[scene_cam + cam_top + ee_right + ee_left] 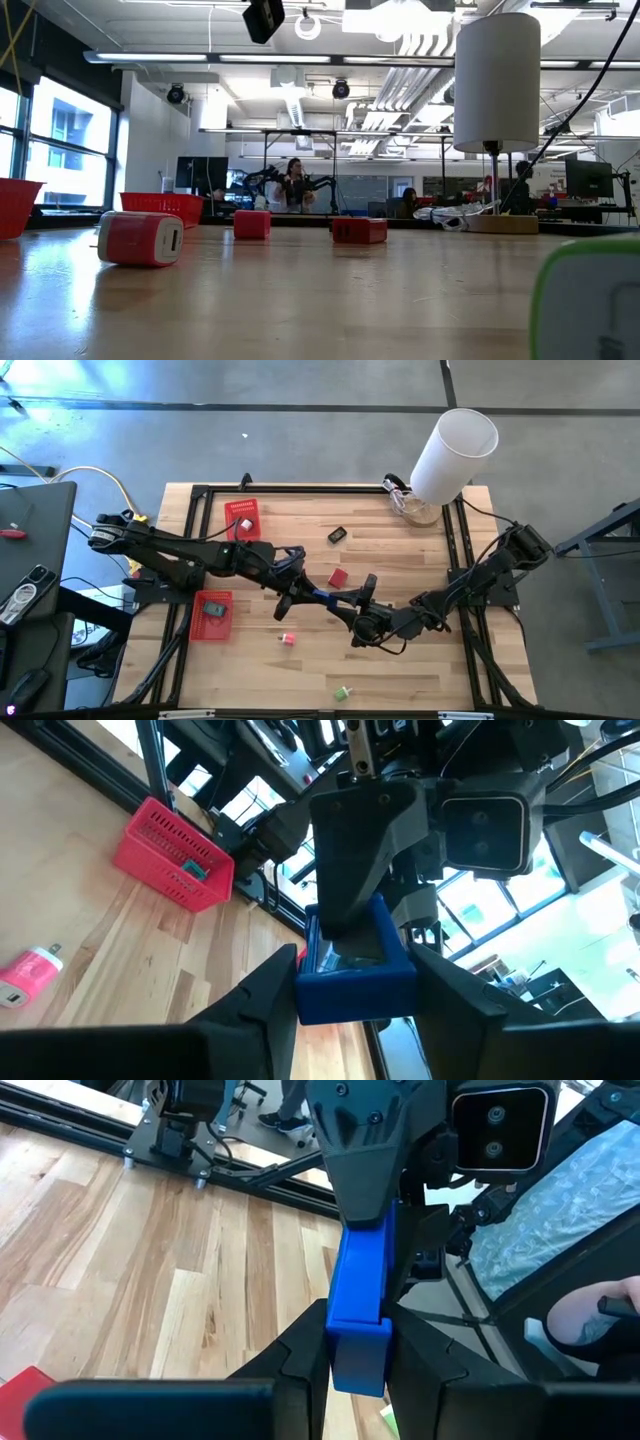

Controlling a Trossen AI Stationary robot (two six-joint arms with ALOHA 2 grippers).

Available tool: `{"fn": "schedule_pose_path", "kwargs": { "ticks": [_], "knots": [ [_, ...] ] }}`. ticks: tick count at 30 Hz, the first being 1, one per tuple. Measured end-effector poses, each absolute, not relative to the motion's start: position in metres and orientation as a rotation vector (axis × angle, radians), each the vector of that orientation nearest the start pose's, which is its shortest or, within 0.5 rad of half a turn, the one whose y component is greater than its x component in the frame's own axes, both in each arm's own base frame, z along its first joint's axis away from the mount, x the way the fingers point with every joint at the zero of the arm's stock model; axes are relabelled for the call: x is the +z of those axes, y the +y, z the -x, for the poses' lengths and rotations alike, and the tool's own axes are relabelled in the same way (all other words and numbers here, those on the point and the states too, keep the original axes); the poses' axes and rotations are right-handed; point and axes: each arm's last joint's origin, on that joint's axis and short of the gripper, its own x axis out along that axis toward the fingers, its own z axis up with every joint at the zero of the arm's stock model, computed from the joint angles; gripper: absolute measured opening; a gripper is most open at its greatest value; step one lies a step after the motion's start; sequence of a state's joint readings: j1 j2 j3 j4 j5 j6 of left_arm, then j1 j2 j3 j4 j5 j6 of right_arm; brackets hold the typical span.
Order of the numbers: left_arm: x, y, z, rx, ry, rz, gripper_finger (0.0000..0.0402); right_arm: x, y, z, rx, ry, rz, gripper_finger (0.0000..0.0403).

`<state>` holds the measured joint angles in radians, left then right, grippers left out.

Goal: Pick & Place Office items
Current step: Put the blue digital clock into the bottom red bin

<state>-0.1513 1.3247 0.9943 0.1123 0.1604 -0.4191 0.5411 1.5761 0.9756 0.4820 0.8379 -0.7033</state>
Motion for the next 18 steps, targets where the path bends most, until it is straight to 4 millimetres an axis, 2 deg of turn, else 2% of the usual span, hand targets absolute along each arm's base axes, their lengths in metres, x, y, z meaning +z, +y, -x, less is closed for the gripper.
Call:
{"fn": "schedule_pose_path", "kwargs": {
  "ticks": [7, 14, 18],
  "knots": [
    [0.3161, -0.0501, -0.2968, -0.264, 0.279, 0.409, 0.0085, 0.2683, 0.1587, -0.3059, -0.252, 0.192, 0.769, 0.0146],
    [0.3171, -0.0517, -0.2966, -0.247, 0.275, 0.464, 0.0164, 0.2668, 0.1587, -0.3059, -0.245, 0.2, 0.775, 0.0146],
    [0.318, -0.0523, -0.2966, -0.279, 0.273, 0.46, 0.0182, 0.267, 0.1586, -0.3059, -0.25, 0.199, 0.773, 0.0146]
  ]
}}
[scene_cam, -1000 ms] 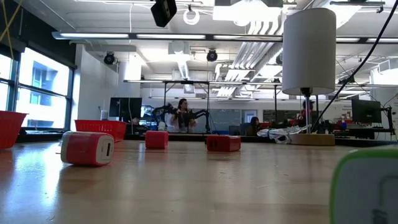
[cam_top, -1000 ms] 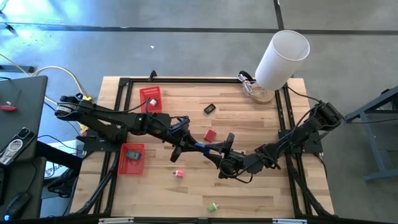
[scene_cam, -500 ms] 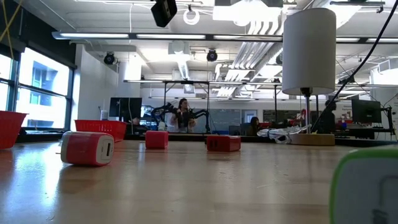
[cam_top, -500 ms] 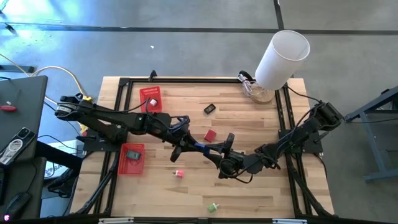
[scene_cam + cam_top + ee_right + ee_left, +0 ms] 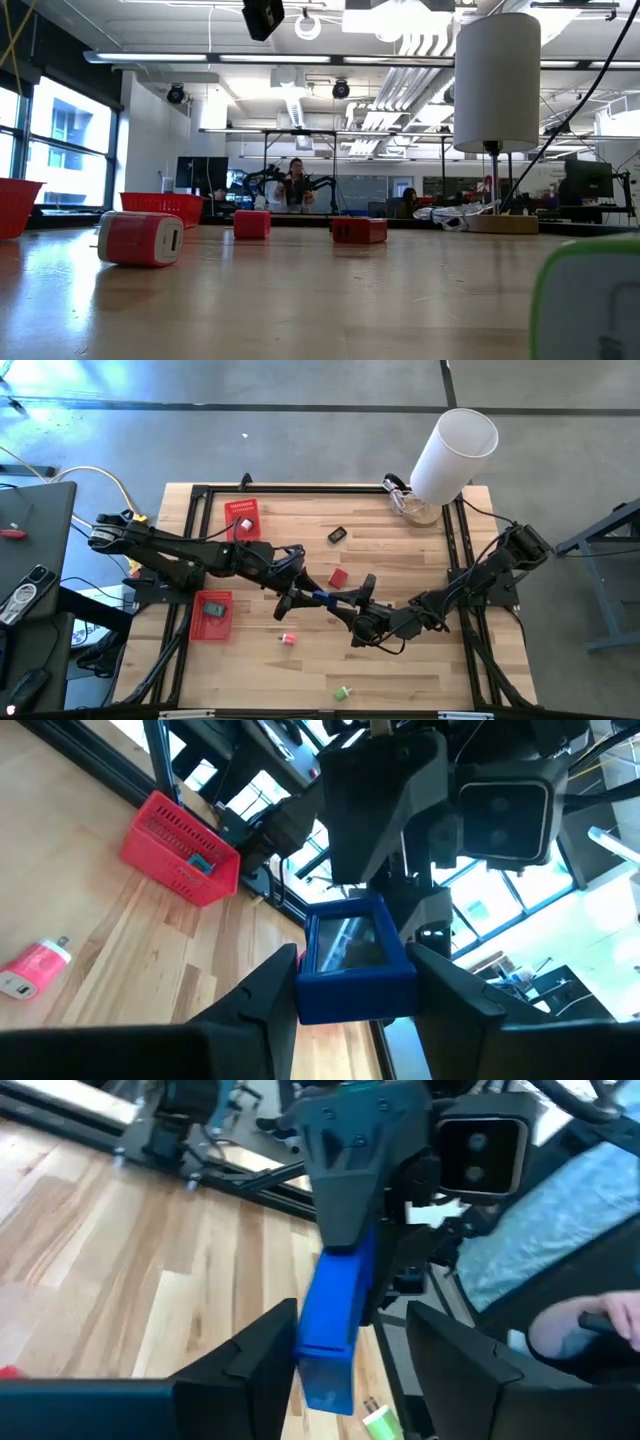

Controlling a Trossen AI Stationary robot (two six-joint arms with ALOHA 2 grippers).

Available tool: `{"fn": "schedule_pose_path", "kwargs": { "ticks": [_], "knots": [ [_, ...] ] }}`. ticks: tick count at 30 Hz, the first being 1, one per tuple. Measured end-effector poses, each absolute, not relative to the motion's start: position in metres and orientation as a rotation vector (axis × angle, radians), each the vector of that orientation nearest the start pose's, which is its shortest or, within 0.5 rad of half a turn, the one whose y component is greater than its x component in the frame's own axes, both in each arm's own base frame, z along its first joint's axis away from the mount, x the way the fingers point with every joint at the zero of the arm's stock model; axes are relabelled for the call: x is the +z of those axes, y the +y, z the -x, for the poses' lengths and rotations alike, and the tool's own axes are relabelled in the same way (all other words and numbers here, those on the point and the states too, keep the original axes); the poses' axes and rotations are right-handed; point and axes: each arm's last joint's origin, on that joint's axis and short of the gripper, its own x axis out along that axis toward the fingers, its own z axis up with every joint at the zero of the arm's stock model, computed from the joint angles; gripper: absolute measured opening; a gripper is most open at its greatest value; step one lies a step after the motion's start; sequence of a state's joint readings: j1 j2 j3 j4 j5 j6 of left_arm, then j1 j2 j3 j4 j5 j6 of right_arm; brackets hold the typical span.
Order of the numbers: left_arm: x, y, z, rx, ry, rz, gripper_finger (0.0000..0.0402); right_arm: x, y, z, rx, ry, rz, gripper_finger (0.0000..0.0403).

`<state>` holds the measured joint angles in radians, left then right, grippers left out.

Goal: Pick & Place Office items
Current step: Put the blue digital clock into the bottom red bin

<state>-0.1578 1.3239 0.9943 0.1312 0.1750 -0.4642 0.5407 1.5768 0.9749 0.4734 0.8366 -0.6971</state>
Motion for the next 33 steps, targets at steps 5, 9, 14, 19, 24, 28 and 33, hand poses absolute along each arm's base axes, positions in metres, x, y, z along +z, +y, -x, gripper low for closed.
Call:
{"fn": "schedule_pose_path", "kwargs": {
  "ticks": [5, 9, 14, 19, 24, 28, 33],
  "knots": [
    [0.32, -0.055, -0.294, -0.324, 0.246, 0.309, 0.0184, 0.267, 0.159, -0.306, -0.252, 0.184, 0.696, 0.0147],
    [0.321, -0.059, -0.292, -0.341, 0.218, 0.101, 0.0184, 0.268, 0.159, -0.306, -0.258, 0.164, 0.592, 0.0147],
    [0.314, -0.07, -0.288, -0.242, 0.254, -0.173, 0.0184, 0.267, 0.159, -0.306, -0.263, 0.151, 0.434, 0.0148],
    [0.311, -0.084, -0.283, -0.164, 0.276, -0.34, 0.0185, 0.266, 0.159, -0.306, -0.25, 0.146, 0.396, 0.0148],
    [0.311, -0.095, -0.279, -0.19, 0.267, -0.431, 0.0184, 0.267, 0.159, -0.307, -0.233, 0.136, 0.365, 0.0148],
    [0.311, -0.098, -0.278, -0.193, 0.266, -0.51, 0.0184, 0.267, 0.158, -0.308, -0.209, 0.13, 0.355, 0.0148],
    [0.312, -0.098, -0.278, -0.189, 0.254, -0.521, 0.0184, 0.267, 0.156, -0.309, -0.213, 0.127, 0.35, 0.0148]
  ]
}}
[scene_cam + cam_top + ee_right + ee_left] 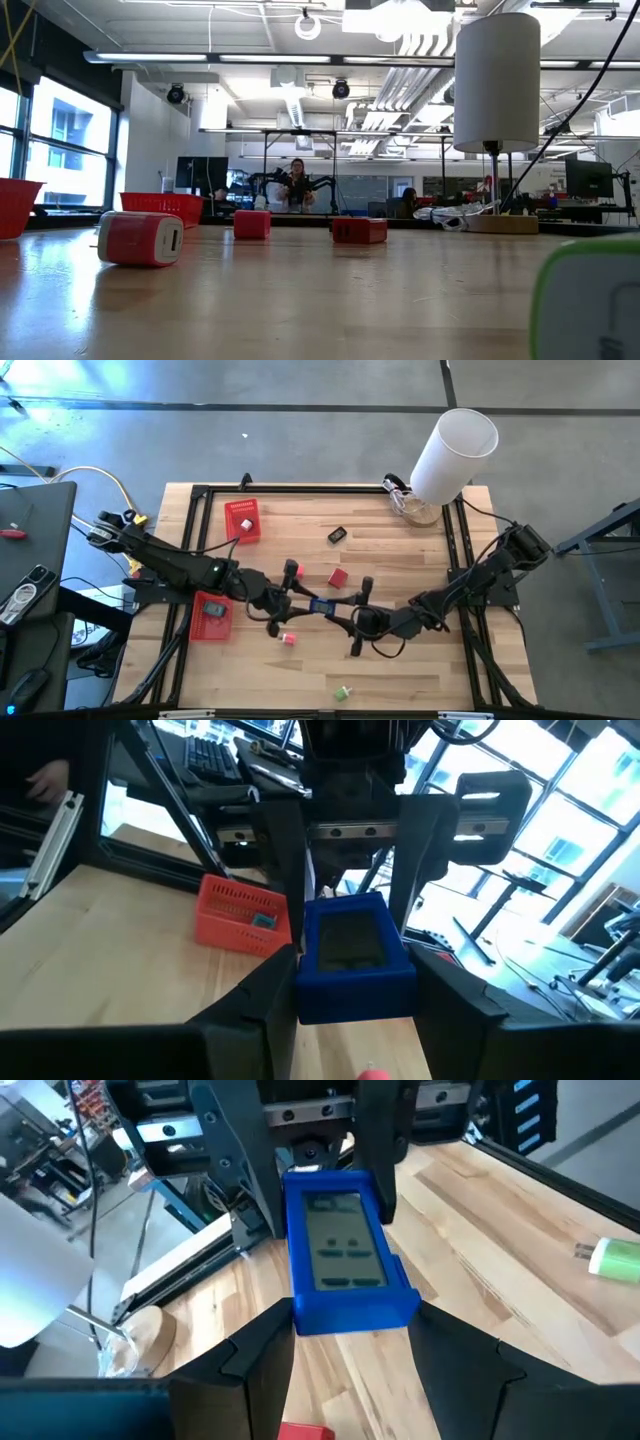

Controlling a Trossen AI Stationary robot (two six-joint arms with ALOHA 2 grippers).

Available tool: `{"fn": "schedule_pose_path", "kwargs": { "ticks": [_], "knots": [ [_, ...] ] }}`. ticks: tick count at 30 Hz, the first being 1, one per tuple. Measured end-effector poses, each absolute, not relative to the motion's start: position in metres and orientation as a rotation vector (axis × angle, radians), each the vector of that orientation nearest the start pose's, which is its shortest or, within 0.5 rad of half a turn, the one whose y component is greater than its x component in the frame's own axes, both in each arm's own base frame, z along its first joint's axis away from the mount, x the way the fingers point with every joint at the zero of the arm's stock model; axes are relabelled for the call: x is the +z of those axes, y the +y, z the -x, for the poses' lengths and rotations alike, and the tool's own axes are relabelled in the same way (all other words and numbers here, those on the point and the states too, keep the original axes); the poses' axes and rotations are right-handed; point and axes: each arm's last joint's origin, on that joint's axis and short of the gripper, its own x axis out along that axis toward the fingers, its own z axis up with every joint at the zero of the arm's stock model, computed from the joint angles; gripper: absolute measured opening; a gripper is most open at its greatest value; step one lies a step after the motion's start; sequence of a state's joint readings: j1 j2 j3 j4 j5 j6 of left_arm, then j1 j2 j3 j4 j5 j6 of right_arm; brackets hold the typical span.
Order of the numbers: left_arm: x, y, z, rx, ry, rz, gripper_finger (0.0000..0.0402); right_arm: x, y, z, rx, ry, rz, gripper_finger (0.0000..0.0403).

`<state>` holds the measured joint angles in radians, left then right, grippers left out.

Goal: Pick & Place Office items
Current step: Put the blue digital clock into the bottom red bin

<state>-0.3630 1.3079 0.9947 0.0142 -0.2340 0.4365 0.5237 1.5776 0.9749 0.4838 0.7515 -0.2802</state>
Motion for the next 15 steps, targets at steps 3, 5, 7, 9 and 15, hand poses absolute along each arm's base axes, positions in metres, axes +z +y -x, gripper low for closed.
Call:
{"fn": "schedule_pose_path", "kwargs": {
  "ticks": [3, 5, 7, 9, 15],
  "knots": [
    [0.3143, -0.0983, -0.2786, -0.171, 0.23, -0.501, 0.0184, 0.2679, 0.155, -0.3098, -0.219, 0.125, 0.348, 0.0148],
    [0.3162, -0.0985, -0.2791, -0.166, 0.211, -0.494, 0.0184, 0.2679, 0.1536, -0.3104, -0.227, 0.127, 0.349, 0.0148],
    [0.3174, -0.0985, -0.2794, -0.163, 0.199, -0.5, 0.0184, 0.2677, 0.1524, -0.3109, -0.231, 0.129, 0.349, 0.0148],
    [0.3173, -0.0986, -0.2794, -0.167, 0.197, -0.536, 0.0184, 0.2677, 0.1515, -0.3114, -0.233, 0.13, 0.349, 0.0148],
    [0.3151, -0.0992, -0.2814, -0.169, 0.2, -0.568, 0.0184, 0.2676, 0.1515, -0.3114, -0.232, 0.131, 0.35, 0.0148]
  ]
}}
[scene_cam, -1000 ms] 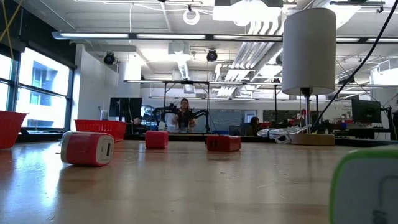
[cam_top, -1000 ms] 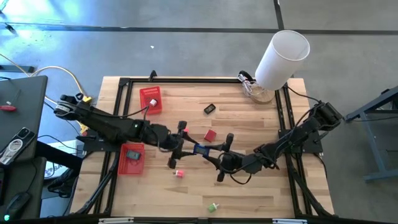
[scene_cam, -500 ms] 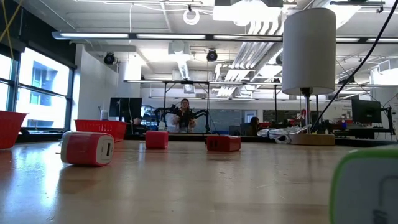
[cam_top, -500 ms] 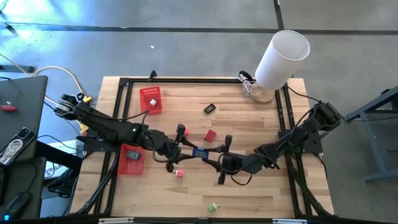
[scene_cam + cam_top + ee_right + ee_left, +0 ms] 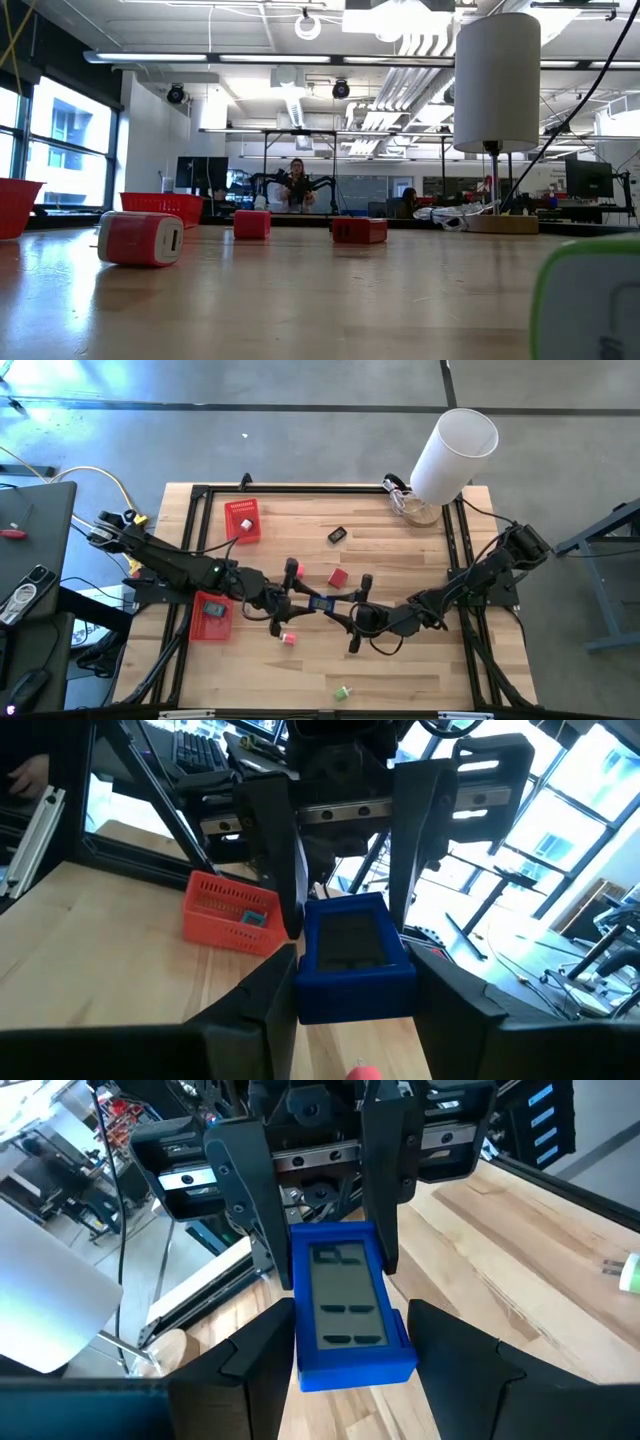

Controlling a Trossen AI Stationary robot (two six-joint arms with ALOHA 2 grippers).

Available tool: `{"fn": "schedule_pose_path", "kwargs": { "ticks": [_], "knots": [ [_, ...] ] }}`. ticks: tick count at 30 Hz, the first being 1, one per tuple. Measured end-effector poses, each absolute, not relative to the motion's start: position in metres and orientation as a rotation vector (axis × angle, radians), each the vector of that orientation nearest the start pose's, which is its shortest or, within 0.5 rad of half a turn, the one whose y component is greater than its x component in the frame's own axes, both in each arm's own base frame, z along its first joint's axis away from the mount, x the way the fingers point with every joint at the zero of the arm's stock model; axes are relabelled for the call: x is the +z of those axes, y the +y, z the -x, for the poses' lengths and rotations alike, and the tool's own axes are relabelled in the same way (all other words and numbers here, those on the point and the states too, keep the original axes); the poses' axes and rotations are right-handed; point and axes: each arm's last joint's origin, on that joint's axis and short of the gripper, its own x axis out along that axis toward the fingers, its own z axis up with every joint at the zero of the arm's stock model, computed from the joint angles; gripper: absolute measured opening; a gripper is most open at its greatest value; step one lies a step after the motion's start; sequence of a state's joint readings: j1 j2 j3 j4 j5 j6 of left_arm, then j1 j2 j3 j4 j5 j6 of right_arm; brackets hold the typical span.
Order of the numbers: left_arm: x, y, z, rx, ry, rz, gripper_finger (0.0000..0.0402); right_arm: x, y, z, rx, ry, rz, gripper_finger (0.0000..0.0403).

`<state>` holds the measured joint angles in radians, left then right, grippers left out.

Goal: Pick & Place Office items
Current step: Put the blue digital clock into the bottom red bin

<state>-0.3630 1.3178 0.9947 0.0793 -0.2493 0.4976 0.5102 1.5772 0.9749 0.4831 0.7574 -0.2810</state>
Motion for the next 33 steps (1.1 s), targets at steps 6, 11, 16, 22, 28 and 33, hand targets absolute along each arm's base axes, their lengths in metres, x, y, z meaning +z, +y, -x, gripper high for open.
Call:
{"fn": "schedule_pose_path", "kwargs": {
  "ticks": [6, 11, 16, 22, 28, 33],
  "knots": [
    [0.3102, -0.0987, -0.2861, -0.152, 0.219, -0.573, 0.0184, 0.2671, 0.1513, -0.3114, -0.234, 0.133, 0.353, 0.0148],
    [0.3048, -0.0973, -0.2906, -0.148, 0.24, -0.582, 0.0184, 0.2666, 0.1511, -0.3114, -0.232, 0.138, 0.356, 0.0148],
    [0.3065, -0.0975, -0.2898, -0.146, 0.23, -0.579, 0.0182, 0.267, 0.1512, -0.3114, -0.231, 0.133, 0.355, 0.0148],
    [0.307, -0.0973, -0.2896, -0.135, 0.231, -0.554, 0.0149, 0.2673, 0.1512, -0.3114, -0.238, 0.132, 0.354, 0.0148],
    [0.3067, -0.0972, -0.2895, -0.129, 0.235, -0.548, 0.0149, 0.2667, 0.1512, -0.3113, -0.236, 0.136, 0.343, 0.0149],
    [0.3064, -0.0973, -0.2896, -0.127, 0.237, -0.512, 0.0149, 0.2664, 0.1514, -0.3113, -0.232, 0.132, 0.288, 0.0171]
  ]
}}
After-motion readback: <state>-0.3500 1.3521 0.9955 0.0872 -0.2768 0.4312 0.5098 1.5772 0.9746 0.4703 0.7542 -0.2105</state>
